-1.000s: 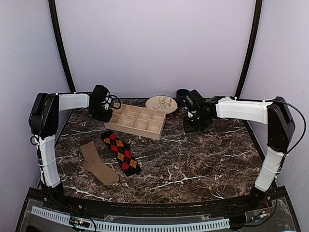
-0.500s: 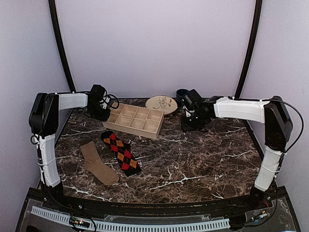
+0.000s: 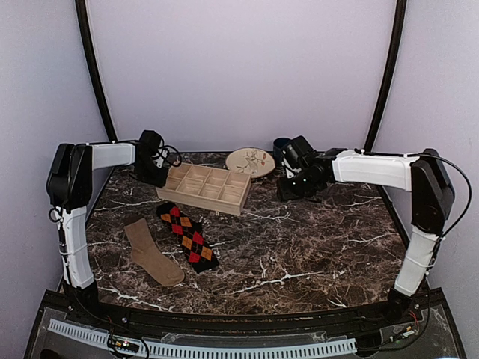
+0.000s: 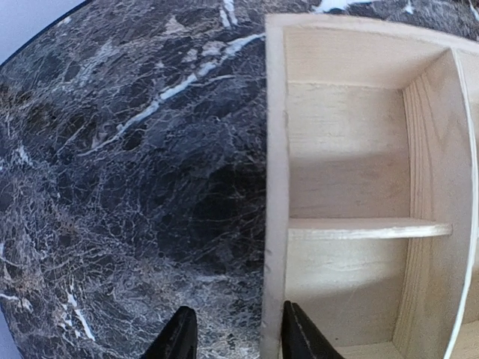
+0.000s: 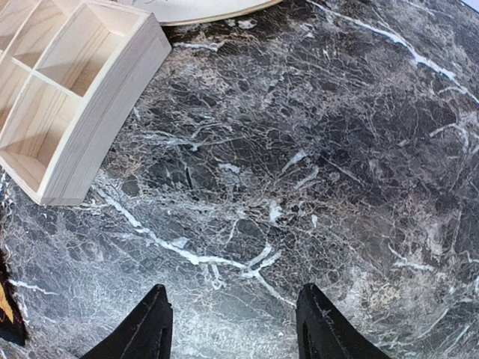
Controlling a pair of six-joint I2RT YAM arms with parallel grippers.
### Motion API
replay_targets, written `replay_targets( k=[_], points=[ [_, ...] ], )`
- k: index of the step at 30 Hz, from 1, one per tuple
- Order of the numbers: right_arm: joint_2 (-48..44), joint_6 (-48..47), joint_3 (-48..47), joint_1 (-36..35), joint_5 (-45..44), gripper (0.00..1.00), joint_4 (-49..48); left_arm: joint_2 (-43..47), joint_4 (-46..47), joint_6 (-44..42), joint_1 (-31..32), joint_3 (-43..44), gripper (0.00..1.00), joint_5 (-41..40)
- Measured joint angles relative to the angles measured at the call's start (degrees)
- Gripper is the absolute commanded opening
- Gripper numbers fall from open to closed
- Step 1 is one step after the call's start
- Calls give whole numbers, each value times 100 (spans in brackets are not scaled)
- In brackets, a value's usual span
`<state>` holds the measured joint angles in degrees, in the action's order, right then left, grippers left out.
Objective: Roll the socks
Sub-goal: Move the storage box to the center of the board, then move the sock to the center of the board.
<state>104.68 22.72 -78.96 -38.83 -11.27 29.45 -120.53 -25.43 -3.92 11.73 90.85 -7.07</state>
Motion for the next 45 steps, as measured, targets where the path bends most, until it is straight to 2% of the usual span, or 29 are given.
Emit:
replay_targets(
  k=[2, 9, 10, 13, 18, 19, 21, 22, 24, 25, 30, 33, 39, 45],
  points=[
    [-39, -44, 22, 0, 17, 60, -61, 0, -39, 31, 0, 83, 49, -61],
    [-542, -267, 302, -2, 105, 68, -457, 50, -66, 363, 0, 297, 53, -72],
    [-688, -348, 354, -22, 94, 72, -538, 85, -70, 444, 2, 297, 54, -68],
    [-1115, -614, 549, -98, -90, 100, -896, 278, -79, 610, 26, 264, 57, -70],
    [-2197, -1058, 1843, -352, -546, 99, -2702, 1451, 295, 846, 221, -586, 62, -105],
    [-2288, -1071, 2041, -341, -522, 95, -3010, 1764, 382, 896, 304, -802, 64, -114],
    [-2227, -1121, 2111, -260, -372, 85, -3348, 2297, 560, 1023, 476, -1156, 72, -131],
    [-2105, -1147, 2015, -225, -238, 84, -3423, 2562, 669, 1084, 584, -1344, 76, -136],
    [-1746, -1255, 1655, -179, 17, 83, -3418, 2968, 774, 1250, 802, -1648, 92, -175],
    [-1567, -1331, 1456, -199, 109, 83, -3403, 3106, 789, 1314, 911, -1770, 93, -205],
    [-1196, -1825, 1211, -686, 317, 81, -3230, 3331, 645, 1849, 1434, -2205, 92, -402],
    [-1104, -2059, 1209, -1027, 566, 79, -2957, 3377, 439, 2260, 1631, -2465, 84, -483],
    [-584, -2380, 841, -1587, 1115, 79, -2326, 3788, -4, 3202, 1670, -3005, 71, -564],
    [81, -2483, 302, -1965, 1443, 81, -1875, 3858, -356, 3744, 1668, -3064, 70, -535]
  ],
)
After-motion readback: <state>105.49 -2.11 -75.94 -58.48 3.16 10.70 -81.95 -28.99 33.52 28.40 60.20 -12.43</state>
